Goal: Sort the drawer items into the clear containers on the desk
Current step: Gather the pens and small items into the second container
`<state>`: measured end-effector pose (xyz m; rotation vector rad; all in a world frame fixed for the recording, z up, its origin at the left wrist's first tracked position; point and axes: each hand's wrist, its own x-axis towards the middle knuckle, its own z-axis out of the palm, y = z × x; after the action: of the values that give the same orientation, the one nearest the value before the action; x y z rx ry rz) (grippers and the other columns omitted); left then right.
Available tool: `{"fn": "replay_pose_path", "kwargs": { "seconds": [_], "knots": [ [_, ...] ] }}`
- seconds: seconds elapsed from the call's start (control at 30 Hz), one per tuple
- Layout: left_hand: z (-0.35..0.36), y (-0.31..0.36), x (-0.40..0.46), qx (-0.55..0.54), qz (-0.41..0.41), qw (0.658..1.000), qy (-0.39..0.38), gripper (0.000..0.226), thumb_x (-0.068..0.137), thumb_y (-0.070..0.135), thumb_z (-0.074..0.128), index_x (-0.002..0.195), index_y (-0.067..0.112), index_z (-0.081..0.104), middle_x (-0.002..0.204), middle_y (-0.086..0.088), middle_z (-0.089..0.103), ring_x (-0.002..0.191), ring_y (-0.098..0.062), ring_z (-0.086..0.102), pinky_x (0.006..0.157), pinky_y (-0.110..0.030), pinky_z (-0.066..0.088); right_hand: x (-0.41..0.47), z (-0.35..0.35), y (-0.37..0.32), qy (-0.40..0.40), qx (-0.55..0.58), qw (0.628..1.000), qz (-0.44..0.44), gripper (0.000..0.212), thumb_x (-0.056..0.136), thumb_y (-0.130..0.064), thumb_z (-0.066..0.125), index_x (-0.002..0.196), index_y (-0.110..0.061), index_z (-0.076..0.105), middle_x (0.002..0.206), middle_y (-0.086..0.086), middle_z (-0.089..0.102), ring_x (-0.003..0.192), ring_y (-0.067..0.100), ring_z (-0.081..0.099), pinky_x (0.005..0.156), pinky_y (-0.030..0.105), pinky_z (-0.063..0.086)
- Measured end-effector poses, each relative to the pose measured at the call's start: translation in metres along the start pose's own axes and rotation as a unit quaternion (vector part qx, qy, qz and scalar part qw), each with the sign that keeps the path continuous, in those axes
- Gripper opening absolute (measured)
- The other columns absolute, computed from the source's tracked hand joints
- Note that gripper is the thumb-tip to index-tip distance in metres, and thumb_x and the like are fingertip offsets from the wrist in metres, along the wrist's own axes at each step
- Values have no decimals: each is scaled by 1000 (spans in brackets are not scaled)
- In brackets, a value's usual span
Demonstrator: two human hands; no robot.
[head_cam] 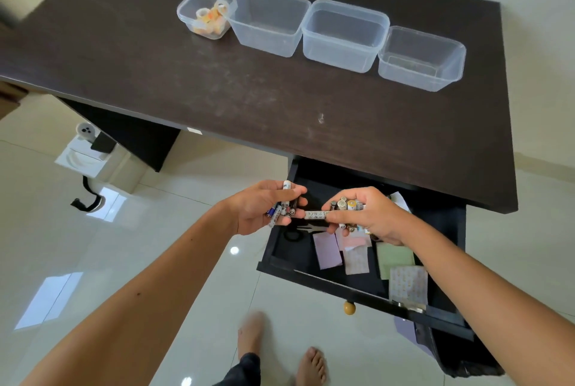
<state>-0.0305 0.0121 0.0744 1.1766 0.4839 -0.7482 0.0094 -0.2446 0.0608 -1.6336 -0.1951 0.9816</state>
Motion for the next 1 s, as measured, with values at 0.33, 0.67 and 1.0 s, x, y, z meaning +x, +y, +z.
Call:
{"fn": "replay_pose_path", "kwargs": {
  "seconds": [0.33, 0.67, 1.0],
  "knots": [
    [-60, 80, -7, -60, 54, 996, 40, 17, 104, 18, 60, 113, 4, 65, 93, -9, 67, 74, -16, 68, 45, -19, 46, 62, 25, -82, 62, 62, 996, -36, 18, 93, -5, 78, 110, 0, 76, 94, 15, 79, 86, 30, 78, 66, 29, 59],
    [-128, 198, 20, 12, 46, 998, 45, 22, 100, 26, 67, 113, 8, 68, 92, -5, 65, 80, -15, 70, 52, -20, 48, 176, 33, -178, 159, 121, 978, -53, 18, 89, 1, 79, 107, 0, 76, 93, 12, 78, 82, 31, 77, 64, 27, 60],
    [-133, 302, 80, -4, 76, 996, 51, 19, 104, 21, 61, 110, 3, 65, 90, -9, 65, 75, -17, 65, 47, -21, 50, 249, -12, -256, 269, 146, 948, -83, 13, 90, 0, 80, 102, -3, 77, 91, 10, 79, 78, 24, 77, 65, 26, 61]
  ]
}}
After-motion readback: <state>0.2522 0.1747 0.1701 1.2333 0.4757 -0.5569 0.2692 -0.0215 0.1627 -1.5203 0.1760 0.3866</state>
